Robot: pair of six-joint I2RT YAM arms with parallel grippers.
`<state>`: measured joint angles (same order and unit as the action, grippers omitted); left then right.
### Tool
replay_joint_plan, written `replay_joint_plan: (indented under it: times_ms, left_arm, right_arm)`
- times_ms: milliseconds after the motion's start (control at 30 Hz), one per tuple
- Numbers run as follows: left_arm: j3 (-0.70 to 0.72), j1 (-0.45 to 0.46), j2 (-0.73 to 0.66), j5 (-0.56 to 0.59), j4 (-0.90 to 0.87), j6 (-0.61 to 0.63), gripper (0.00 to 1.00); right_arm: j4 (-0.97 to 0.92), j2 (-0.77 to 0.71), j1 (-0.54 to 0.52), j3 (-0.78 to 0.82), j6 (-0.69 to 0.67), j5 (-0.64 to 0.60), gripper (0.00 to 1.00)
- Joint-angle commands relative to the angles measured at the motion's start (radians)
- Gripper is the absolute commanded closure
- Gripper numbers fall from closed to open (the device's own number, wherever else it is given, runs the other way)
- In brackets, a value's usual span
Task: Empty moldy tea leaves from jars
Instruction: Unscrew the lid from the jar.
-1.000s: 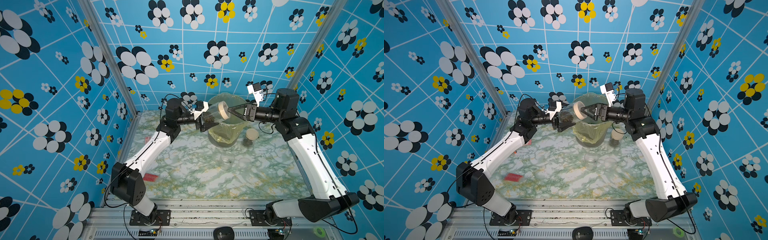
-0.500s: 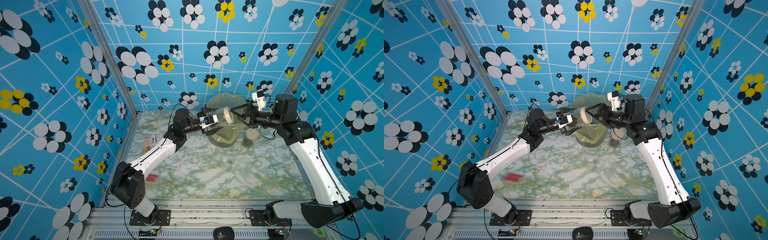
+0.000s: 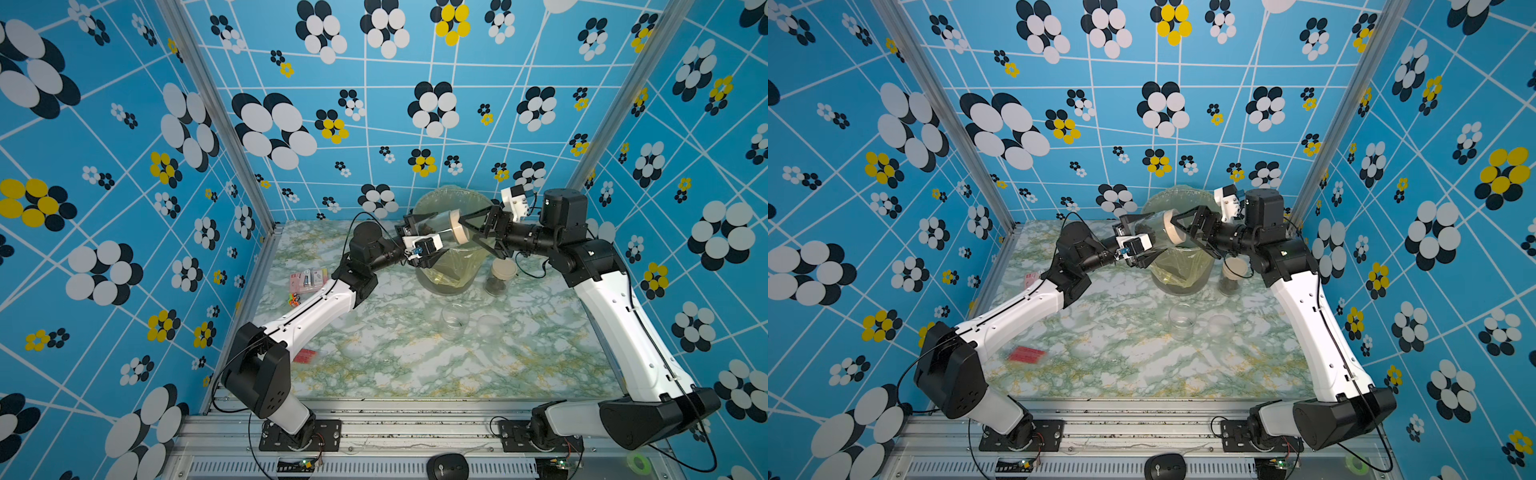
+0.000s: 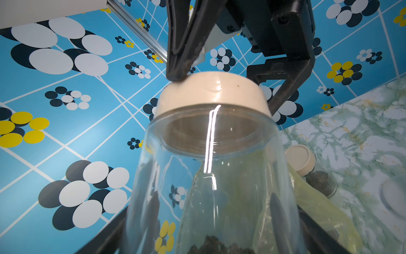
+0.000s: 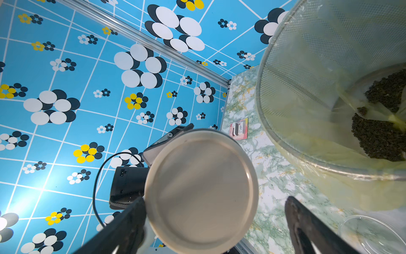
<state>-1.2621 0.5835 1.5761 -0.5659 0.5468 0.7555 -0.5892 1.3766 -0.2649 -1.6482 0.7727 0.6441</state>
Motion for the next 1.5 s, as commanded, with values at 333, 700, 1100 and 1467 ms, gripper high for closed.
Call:
replay_joint_plan:
  times_ms: [333, 700, 1100, 1467]
  left_arm:
    - [-0.046, 0.024, 0.005, 0.012, 0.079, 0.015, 0.61]
    - [-0.065, 0.029, 0.017, 0.013, 0.07, 0.012, 0.61]
    - [-0.088, 0.032, 0.029, 0.005, 0.048, 0.007, 0.61]
    - [-0.129, 0.03, 0.018, -0.046, -0.053, -0.058, 0.62]
  right_arm:
    - [-0.03, 0.027, 0.006, -0.028, -0.024, -0.015, 0.06]
    - [-0.023, 0.058, 0.006, -0.061, -0.019, 0.012, 0.1]
    - [-0.017, 0.075, 0.006, -0.071, -0.023, 0.045, 0.29]
    - [0.013, 0.057, 0.006, -0.048, -0.112, 0.141, 0.4]
